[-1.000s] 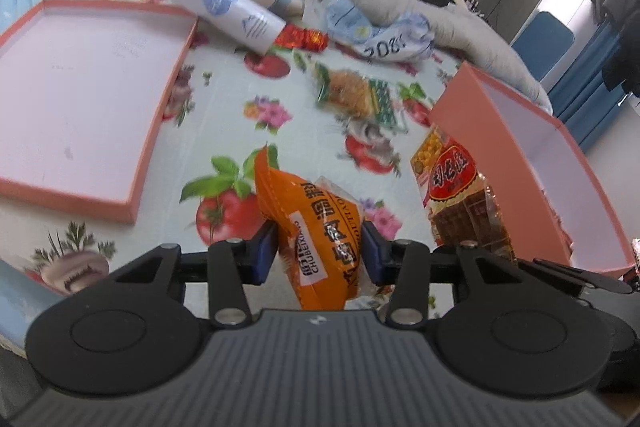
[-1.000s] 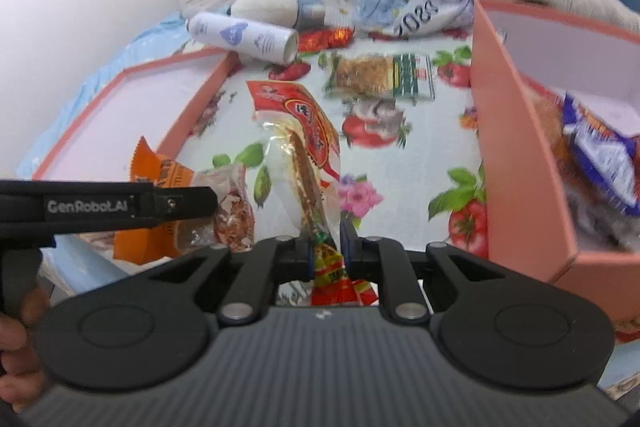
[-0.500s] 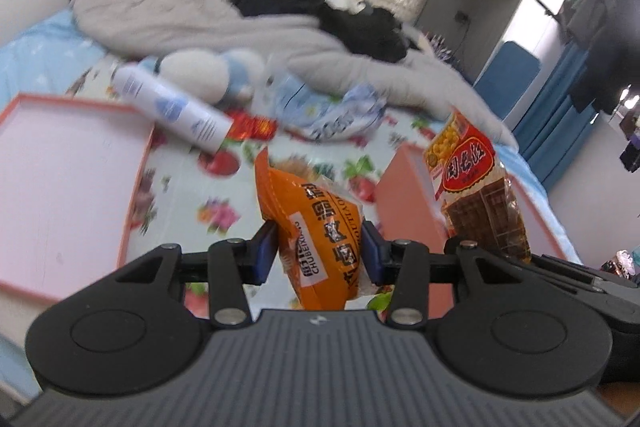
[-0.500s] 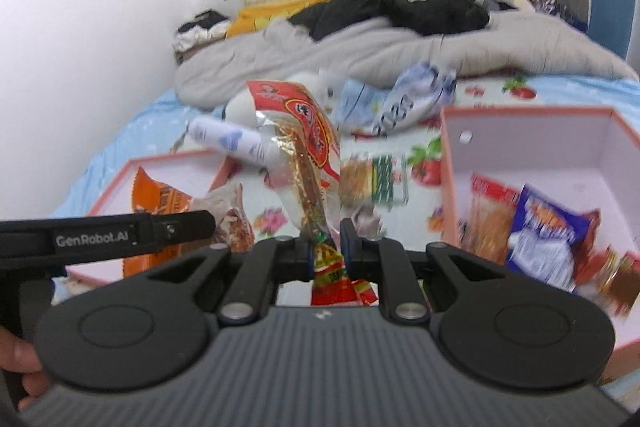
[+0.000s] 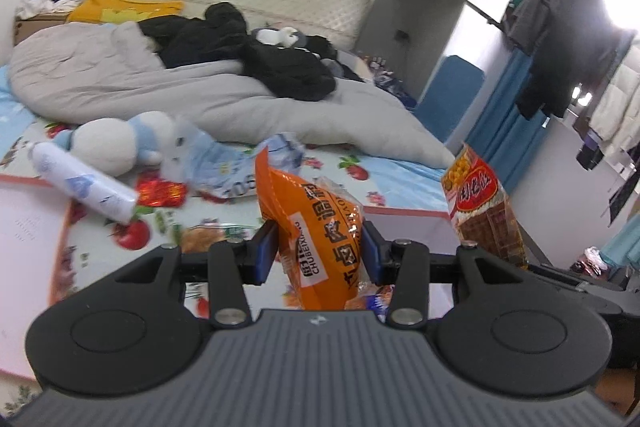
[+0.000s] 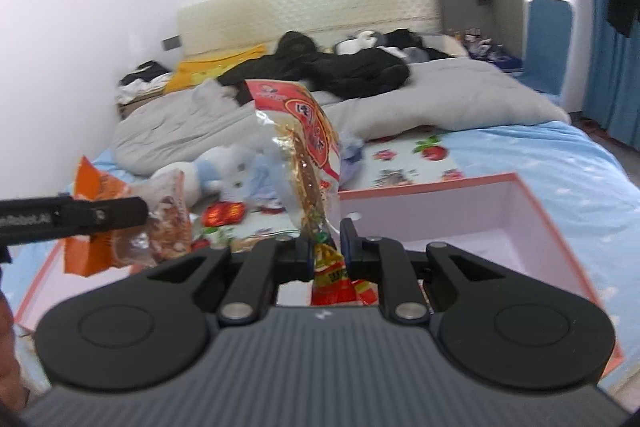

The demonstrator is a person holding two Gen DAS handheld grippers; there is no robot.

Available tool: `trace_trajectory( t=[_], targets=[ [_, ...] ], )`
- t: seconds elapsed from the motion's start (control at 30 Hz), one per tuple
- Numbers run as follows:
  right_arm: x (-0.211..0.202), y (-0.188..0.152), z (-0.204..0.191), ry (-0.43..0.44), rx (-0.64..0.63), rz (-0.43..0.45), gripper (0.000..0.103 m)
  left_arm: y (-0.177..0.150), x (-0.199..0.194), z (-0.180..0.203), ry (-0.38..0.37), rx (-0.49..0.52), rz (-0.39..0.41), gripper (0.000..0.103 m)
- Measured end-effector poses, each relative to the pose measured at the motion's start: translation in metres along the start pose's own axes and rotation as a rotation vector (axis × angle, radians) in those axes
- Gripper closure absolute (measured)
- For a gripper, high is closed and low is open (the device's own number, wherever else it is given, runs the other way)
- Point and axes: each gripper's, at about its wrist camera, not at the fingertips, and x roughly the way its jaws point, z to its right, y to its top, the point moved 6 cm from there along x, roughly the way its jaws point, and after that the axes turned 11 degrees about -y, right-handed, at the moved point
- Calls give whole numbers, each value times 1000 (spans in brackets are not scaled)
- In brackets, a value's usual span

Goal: Organize snacks
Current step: 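Carry the orange bag and red-label packet up over the box with both tools, then open both tools to release the packets into the box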

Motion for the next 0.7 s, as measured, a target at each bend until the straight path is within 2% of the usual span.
trace_trajectory(
  t=[0.23, 0.33, 0.5, 0.7],
  targets=[
    [19, -11, 51, -57, 39, -71, 87, -13, 56, 38, -55, 16, -83, 53],
    [32, -21, 66, -87, 44, -112, 87, -25, 84, 49, -49, 27, -126, 53],
    [58, -55, 90, -109, 83, -221, 87, -52, 128, 56, -42, 40, -217, 53],
    [79, -94, 103, -110, 125, -333, 85, -77, 159, 49, -23, 34, -304, 52]
  ],
)
